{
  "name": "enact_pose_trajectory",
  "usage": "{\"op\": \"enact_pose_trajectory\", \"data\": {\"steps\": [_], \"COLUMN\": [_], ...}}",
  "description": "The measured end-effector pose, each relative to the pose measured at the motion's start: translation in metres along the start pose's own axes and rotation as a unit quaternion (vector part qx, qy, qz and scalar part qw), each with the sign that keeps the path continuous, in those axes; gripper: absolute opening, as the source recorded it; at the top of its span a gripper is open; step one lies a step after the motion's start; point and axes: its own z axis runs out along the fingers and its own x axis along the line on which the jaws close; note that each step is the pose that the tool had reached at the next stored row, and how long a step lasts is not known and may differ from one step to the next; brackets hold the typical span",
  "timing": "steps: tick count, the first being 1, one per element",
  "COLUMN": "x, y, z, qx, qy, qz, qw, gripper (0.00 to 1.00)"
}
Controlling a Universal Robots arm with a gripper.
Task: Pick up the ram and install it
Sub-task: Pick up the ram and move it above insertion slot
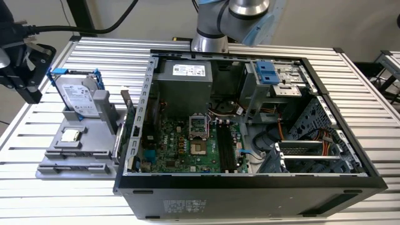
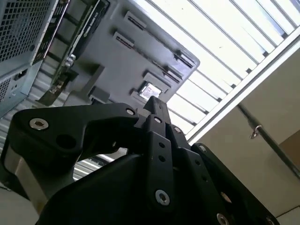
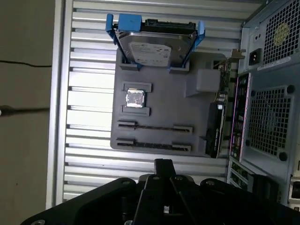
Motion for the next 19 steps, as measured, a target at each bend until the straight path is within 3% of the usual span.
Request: {"op": "enact_pose_trajectory", "data": {"steps": [5, 10, 13, 19], "x": [0.0, -0.0001, -0.0002, -0.0001], "y": [0.0, 0.0002, 0.0009, 0.001], "z": [0.0, -0.0001, 0.0001, 0.0], "qx": [0.0004, 0.0013, 0.0047, 0.0048], "qy": [0.0021, 0.0042, 0.0051, 0.0052], "qz": [-0.045, -0.085, -0.094, -0.094], "qw": [0.999, 0.99634, 0.99558, 0.99552], "gripper": [0.0, 0.0, 0.0, 0.0]}}
